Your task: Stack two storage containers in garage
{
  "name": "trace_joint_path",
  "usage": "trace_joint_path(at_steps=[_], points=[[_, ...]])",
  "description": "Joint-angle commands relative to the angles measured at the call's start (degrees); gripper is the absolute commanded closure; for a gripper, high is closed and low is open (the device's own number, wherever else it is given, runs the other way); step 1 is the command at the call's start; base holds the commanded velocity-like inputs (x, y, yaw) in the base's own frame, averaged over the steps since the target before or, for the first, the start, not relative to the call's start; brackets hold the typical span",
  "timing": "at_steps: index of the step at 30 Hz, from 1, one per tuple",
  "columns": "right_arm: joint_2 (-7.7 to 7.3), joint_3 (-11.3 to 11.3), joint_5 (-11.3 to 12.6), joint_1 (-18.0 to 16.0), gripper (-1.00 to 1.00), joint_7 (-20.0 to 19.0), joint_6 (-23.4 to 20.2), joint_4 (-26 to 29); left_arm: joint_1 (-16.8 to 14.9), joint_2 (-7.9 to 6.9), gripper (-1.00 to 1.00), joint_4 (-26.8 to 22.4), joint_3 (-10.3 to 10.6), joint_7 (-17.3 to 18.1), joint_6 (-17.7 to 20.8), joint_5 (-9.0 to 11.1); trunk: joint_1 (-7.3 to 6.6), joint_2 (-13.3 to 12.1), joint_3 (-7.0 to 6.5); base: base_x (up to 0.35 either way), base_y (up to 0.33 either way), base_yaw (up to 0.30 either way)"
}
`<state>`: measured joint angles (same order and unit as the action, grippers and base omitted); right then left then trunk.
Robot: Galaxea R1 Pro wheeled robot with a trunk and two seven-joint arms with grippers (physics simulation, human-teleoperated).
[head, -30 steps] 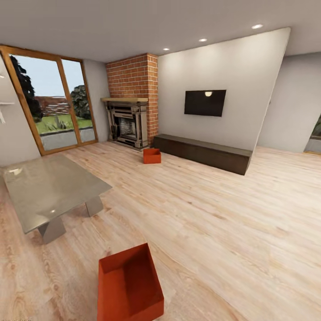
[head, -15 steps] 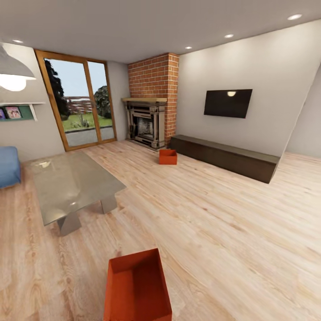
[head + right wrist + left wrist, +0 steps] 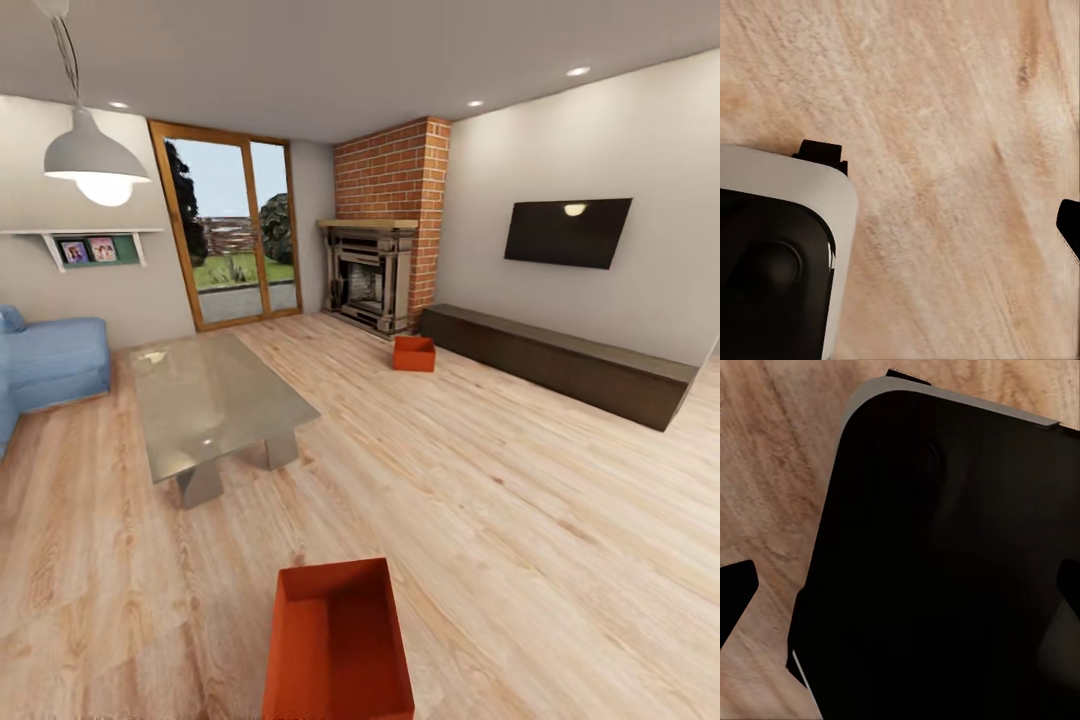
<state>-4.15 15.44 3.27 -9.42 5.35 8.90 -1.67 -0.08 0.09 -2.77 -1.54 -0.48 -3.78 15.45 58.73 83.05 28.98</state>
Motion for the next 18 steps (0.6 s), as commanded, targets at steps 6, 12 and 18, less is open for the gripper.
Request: trace_joint_path(at_steps=[6, 12, 18], points=[[0.07, 0.47, 0.46, -0.07, -1.00, 0.13, 0.24, -0.18, -0.01, 0.08, -1.00, -0.04, -0.12, -0.05, -0.16, 0.03, 0.00, 0.03, 0.05, 0.000, 0.000, 0.150], [0.18, 0.69, 0.37, -0.07, -1.00, 0.22, 0.11, -0.18, -0.01, 0.08, -1.00, -0.04, -0.13, -0.04, -0.17, 0.02, 0.00, 0.03, 0.05, 0.000, 0.000, 0.011], [-0.02, 0.70, 0.42, -0.08, -1.00, 0.25, 0.25, -0.18, -0.01, 0.01, -1.00, -0.04, -0.13, -0.05, -0.17, 0.08, 0.00, 0.03, 0.05, 0.000, 0.000, 0.001]])
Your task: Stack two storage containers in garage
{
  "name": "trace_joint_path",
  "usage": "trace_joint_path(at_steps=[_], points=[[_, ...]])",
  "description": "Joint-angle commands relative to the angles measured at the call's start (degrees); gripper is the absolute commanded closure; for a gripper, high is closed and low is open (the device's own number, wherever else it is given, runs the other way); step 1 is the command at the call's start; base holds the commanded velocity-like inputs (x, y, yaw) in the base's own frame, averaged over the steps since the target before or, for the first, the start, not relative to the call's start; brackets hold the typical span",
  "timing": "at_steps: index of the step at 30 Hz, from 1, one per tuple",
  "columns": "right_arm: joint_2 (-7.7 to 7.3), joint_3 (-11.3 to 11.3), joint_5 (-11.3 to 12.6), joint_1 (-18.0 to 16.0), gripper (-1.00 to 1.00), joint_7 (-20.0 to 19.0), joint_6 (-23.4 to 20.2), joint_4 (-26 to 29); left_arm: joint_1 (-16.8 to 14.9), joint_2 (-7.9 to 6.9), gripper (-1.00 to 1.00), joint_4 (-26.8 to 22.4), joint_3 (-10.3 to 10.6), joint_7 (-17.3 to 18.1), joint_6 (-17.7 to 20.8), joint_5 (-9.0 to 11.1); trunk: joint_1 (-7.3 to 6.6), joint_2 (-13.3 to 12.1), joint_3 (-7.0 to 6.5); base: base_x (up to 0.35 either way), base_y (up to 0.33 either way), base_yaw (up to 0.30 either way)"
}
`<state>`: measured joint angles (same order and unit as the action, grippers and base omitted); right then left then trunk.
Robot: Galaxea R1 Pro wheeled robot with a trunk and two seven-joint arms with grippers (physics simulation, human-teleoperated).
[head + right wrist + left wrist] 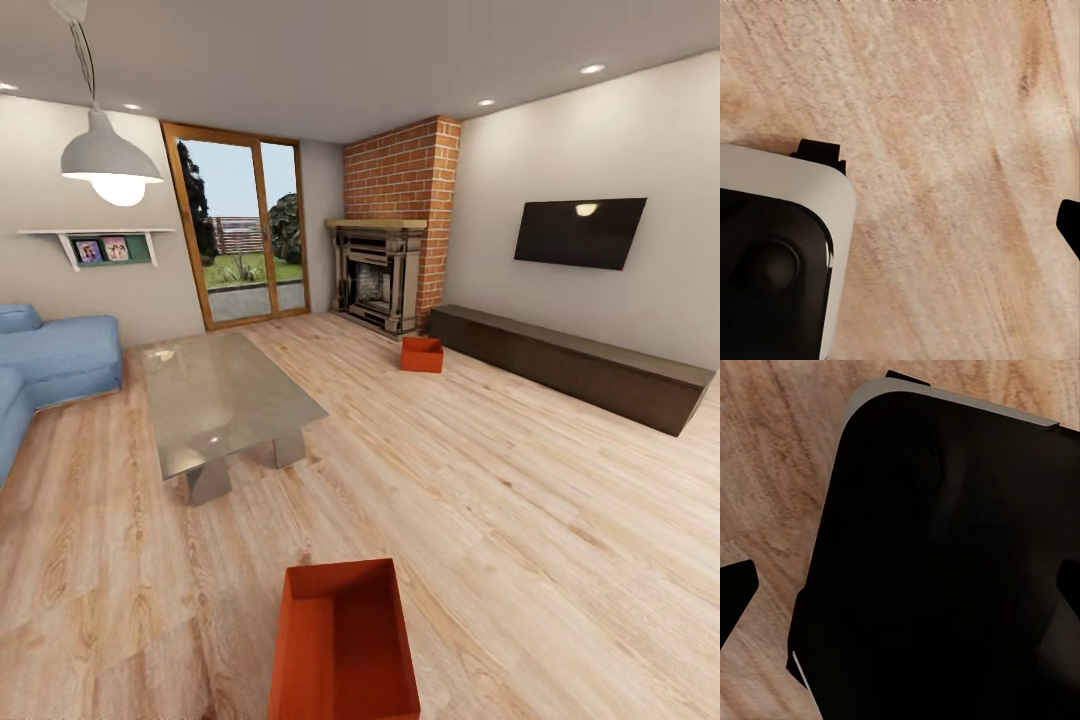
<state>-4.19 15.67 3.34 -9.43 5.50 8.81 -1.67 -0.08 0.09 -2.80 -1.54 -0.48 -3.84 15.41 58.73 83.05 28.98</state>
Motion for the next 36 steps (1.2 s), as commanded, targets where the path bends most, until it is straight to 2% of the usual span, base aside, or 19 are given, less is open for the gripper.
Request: trace_joint_path(at_steps=[1, 17, 36], points=[[0.01, 0.46, 0.35, -0.07, -1.00, 0.09, 0.35, -0.18, -0.01, 0.02, -1.00, -0.02, -0.13, -0.05, -0.12, 0.12, 0.00, 0.03, 0.05, 0.000, 0.000, 0.000], [0.18, 0.64, 0.26, -0.06, -1.00, 0.06, -0.13, -0.14, -0.01, -0.01, -1.00, -0.02, -0.04, 0.01, -0.12, 0.14, 0.00, 0.03, 0.05, 0.000, -0.173, 0.010], [0.06, 0.68, 0.26, -0.06, -1.00, 0.06, -0.11, -0.11, -0.01, -0.01, -1.00, -0.02, -0.13, 0.04, -0.12, 0.14, 0.00, 0.03, 0.05, 0.000, -0.005, 0.237]])
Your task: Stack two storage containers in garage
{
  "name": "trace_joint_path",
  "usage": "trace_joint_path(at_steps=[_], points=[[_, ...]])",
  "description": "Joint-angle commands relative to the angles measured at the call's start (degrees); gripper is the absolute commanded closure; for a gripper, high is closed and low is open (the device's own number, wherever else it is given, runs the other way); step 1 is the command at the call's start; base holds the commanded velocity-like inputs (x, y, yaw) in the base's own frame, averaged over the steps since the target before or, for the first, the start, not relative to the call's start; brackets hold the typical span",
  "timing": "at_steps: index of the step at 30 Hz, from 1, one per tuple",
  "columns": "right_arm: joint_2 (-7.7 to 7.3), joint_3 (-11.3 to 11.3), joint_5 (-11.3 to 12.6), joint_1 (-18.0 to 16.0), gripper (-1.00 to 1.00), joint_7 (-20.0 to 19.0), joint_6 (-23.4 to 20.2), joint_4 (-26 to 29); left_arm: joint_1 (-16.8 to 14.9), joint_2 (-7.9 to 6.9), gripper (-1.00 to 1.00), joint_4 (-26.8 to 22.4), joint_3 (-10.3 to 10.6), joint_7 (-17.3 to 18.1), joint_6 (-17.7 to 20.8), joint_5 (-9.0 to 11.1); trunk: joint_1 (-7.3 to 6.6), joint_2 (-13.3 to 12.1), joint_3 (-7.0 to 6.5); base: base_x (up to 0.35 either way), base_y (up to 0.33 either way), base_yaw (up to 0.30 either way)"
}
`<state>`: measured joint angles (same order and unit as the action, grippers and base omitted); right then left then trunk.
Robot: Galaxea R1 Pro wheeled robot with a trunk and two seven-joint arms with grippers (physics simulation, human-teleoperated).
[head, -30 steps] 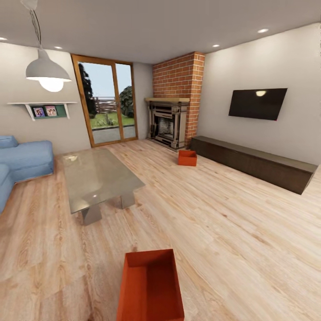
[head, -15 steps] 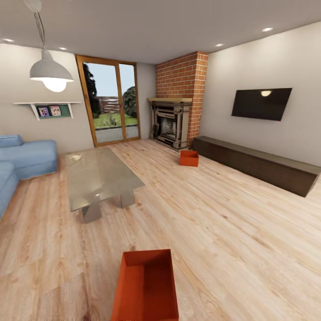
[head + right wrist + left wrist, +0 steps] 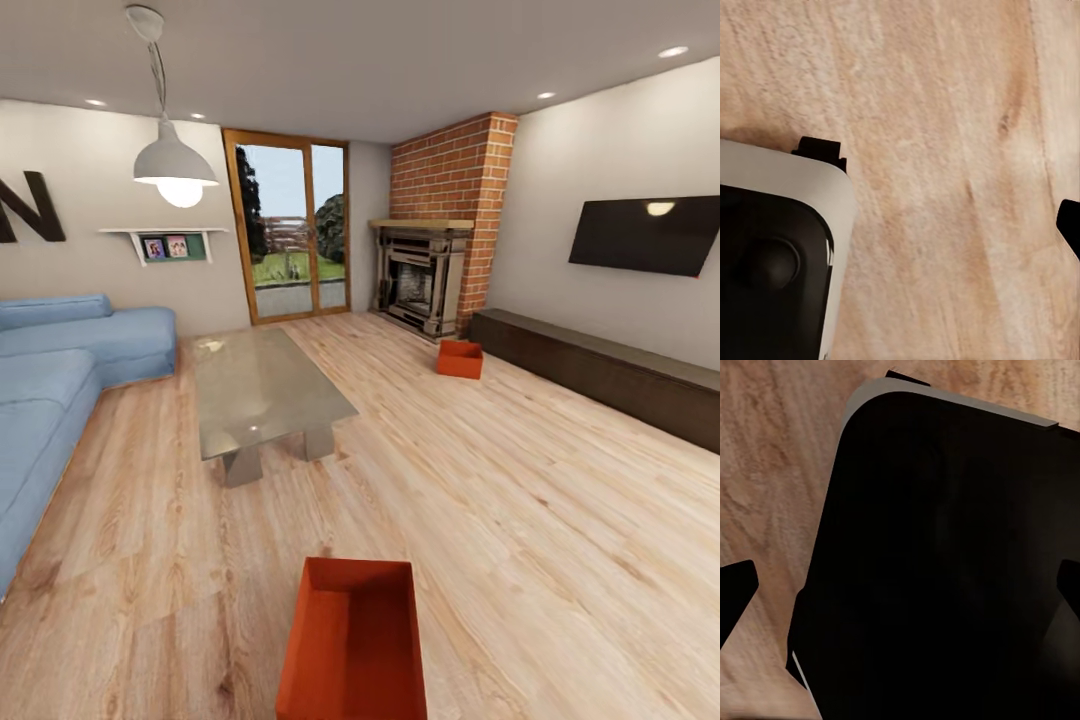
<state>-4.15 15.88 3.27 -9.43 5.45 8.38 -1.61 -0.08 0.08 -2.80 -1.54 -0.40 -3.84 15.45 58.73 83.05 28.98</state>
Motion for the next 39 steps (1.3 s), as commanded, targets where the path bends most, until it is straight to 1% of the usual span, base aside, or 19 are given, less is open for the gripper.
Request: trace_joint_path(at_steps=[1, 21, 34, 39], points=[[0.02, 0.47, 0.34, -0.07, -1.00, 0.10, 0.32, -0.17, -0.01, 0.01, -1.00, -0.02, -0.13, -0.04, -0.12, 0.11, 0.00, 0.03, 0.05, 0.000, 0.000, 0.087], [-0.07, 0.23, 0.42, -0.07, -1.00, 0.17, 0.46, -0.18, -0.01, 0.01, -1.00, -0.02, -0.13, -0.04, -0.12, 0.11, 0.00, 0.03, 0.05, 0.002, 0.002, 0.011], [-0.07, 0.21, 0.42, -0.07, -1.00, 0.15, 0.48, -0.21, -0.01, 0.05, -1.00, -0.02, -0.05, -0.01, -0.10, 0.03, 0.00, 0.03, 0.05, 0.193, 0.171, 0.000], [-0.07, 0.21, 0.42, -0.07, -1.00, 0.16, 0.55, -0.20, -0.01, 0.01, -1.00, -0.02, -0.10, -0.04, -0.11, 0.07, 0.00, 0.03, 0.05, 0.055, 0.049, 0.000]])
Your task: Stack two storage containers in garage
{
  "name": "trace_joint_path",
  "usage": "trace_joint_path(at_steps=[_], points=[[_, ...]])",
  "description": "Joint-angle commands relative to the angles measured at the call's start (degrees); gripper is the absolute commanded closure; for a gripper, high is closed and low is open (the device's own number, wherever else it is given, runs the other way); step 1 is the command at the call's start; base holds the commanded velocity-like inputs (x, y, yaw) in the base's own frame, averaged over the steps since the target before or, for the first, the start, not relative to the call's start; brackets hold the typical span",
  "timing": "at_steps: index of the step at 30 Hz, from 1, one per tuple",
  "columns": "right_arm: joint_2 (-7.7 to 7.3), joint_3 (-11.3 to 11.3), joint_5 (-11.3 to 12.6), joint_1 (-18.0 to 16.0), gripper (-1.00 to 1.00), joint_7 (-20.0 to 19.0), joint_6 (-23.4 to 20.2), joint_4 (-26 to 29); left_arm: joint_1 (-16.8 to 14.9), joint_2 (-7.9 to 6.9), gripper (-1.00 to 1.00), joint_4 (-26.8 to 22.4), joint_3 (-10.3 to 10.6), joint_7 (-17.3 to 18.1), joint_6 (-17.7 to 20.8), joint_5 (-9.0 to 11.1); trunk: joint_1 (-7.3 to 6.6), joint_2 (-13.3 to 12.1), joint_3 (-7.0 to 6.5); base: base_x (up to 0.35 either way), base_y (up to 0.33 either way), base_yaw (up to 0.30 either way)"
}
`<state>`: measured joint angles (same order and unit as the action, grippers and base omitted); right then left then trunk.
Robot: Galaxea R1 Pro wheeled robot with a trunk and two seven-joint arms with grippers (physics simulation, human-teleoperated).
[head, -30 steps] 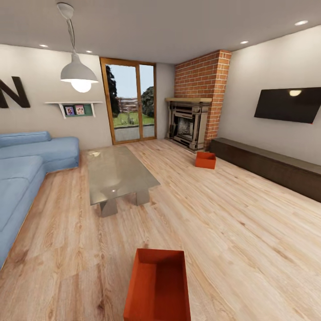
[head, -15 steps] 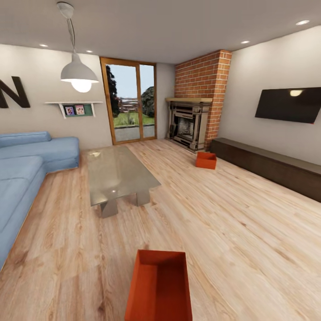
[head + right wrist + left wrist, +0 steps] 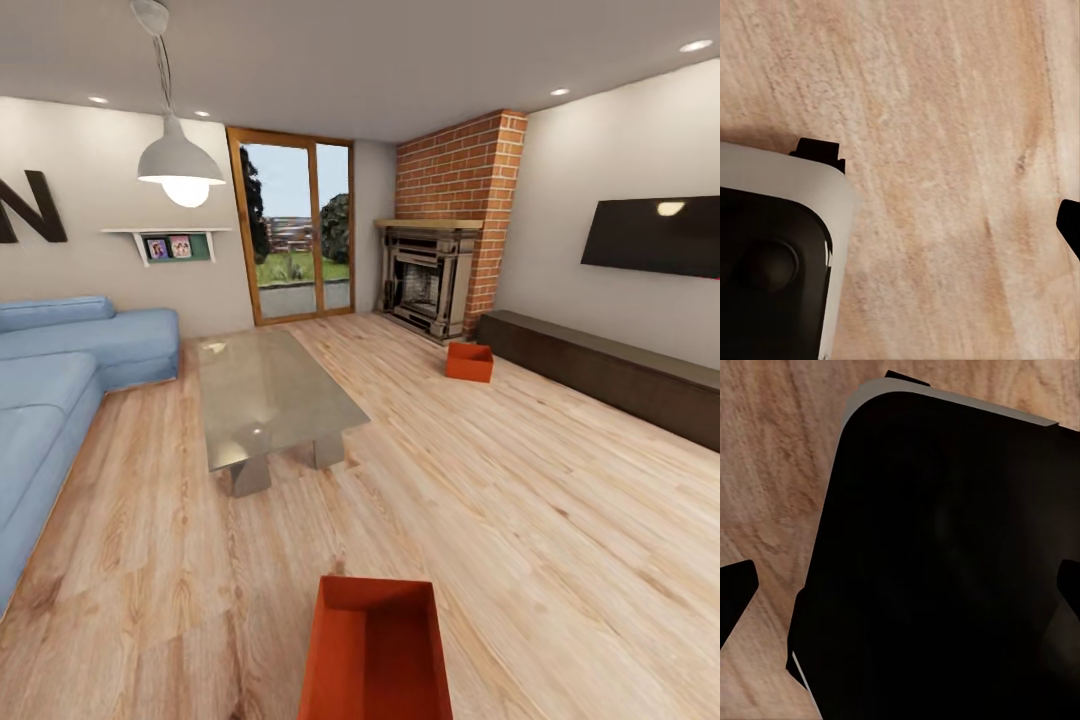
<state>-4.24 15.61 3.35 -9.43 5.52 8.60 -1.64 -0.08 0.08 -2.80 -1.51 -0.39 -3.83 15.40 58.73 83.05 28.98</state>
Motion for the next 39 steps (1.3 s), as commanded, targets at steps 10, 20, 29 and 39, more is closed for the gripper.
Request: trace_joint_path(at_steps=[10, 20, 29, 39], points=[[0.06, 0.38, 0.42, -0.07, -1.00, 0.06, 0.48, -0.18, -0.01, 0.00, -1.00, -0.02, -0.16, -0.05, -0.12, 0.15, 0.00, 0.03, 0.05, 0.004, 0.004, -0.033], [0.11, 0.29, 0.43, -0.07, -1.00, 0.02, 0.53, -0.17, -0.01, 0.00, -1.00, -0.02, -0.16, -0.05, -0.11, 0.15, 0.00, 0.03, 0.05, 0.000, 0.000, -0.144], [0.20, 0.29, 0.52, -0.07, -1.00, 0.02, 0.32, -0.15, -0.01, 0.00, -1.00, -0.02, -0.16, -0.05, -0.12, 0.15, 0.00, 0.03, 0.05, 0.000, 0.000, -0.031], [0.20, 0.29, 0.43, -0.07, -1.00, 0.02, 0.28, -0.16, -0.01, 0.04, -1.00, -0.02, -0.06, 0.06, -0.05, 0.05, 0.00, 0.03, 0.05, 0.079, 0.000, -0.008]])
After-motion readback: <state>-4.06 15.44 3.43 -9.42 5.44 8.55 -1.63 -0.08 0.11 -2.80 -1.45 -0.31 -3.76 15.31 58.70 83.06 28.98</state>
